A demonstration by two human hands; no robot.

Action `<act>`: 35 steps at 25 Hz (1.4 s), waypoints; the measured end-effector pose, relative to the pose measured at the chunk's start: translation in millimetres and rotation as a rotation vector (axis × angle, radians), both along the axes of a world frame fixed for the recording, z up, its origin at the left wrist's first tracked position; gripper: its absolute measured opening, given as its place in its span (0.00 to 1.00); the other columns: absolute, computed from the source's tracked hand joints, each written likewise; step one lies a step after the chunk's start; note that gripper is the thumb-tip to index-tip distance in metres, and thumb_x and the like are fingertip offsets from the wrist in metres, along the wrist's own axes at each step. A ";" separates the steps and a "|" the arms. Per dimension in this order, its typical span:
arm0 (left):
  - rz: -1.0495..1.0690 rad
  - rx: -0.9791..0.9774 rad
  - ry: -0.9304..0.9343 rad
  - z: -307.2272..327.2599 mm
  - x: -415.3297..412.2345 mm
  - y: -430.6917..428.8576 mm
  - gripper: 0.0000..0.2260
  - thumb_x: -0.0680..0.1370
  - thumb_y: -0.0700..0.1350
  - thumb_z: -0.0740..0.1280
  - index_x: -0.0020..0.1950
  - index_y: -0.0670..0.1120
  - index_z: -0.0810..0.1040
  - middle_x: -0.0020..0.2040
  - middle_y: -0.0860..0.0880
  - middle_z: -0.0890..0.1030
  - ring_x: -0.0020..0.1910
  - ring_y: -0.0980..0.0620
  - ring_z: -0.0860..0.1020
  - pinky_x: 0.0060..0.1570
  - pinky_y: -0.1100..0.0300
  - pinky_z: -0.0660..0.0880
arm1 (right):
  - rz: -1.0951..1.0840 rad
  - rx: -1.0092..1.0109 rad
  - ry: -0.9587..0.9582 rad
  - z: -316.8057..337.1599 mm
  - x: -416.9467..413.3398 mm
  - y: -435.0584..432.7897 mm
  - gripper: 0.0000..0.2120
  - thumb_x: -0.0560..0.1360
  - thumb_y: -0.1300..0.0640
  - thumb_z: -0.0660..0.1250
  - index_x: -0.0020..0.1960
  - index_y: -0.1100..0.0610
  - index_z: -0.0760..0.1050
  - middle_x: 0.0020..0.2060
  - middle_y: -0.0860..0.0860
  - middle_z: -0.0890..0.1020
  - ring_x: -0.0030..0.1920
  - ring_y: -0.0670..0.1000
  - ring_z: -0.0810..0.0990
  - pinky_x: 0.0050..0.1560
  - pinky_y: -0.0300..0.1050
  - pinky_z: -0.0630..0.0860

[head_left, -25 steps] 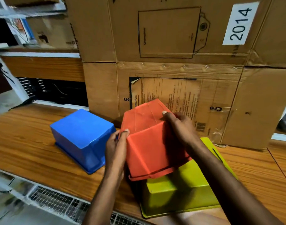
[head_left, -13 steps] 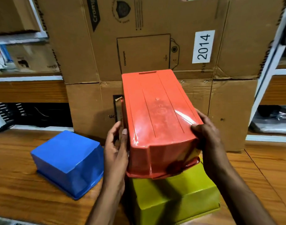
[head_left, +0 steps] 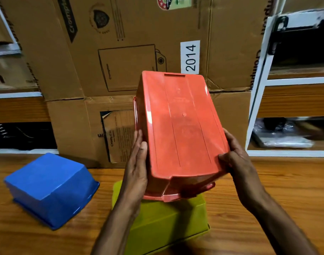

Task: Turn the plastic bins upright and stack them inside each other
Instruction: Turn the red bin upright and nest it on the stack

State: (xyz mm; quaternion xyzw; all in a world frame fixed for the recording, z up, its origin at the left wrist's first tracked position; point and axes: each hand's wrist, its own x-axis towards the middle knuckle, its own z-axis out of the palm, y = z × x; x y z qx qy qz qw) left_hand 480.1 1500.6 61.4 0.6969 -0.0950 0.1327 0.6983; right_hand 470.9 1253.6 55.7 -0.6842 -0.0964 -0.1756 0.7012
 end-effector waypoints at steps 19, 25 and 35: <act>-0.078 0.007 -0.095 16.4 -10.0 -140.2 0.13 0.81 0.53 0.67 0.63 0.50 0.76 0.66 0.62 0.79 0.64 0.63 0.79 0.53 0.67 0.78 | 0.000 0.136 0.176 41.5 -27.3 -120.8 0.20 0.72 0.27 0.52 0.54 0.28 0.78 0.58 0.35 0.84 0.59 0.33 0.80 0.62 0.42 0.73; 0.023 0.085 -0.243 19.3 -9.1 -143.0 0.20 0.79 0.46 0.71 0.70 0.50 0.74 0.68 0.54 0.79 0.69 0.58 0.75 0.70 0.50 0.74 | -0.125 0.065 0.089 28.8 -28.7 -119.9 0.48 0.65 0.33 0.77 0.76 0.43 0.57 0.71 0.43 0.75 0.68 0.41 0.77 0.71 0.49 0.74; 0.083 -0.252 -0.120 29.4 -7.2 -156.0 0.08 0.83 0.42 0.64 0.61 0.51 0.75 0.57 0.55 0.81 0.54 0.63 0.81 0.53 0.69 0.75 | -0.259 -0.365 -0.046 35.0 -33.9 -103.3 0.32 0.74 0.27 0.53 0.77 0.27 0.52 0.84 0.40 0.46 0.83 0.42 0.44 0.83 0.57 0.47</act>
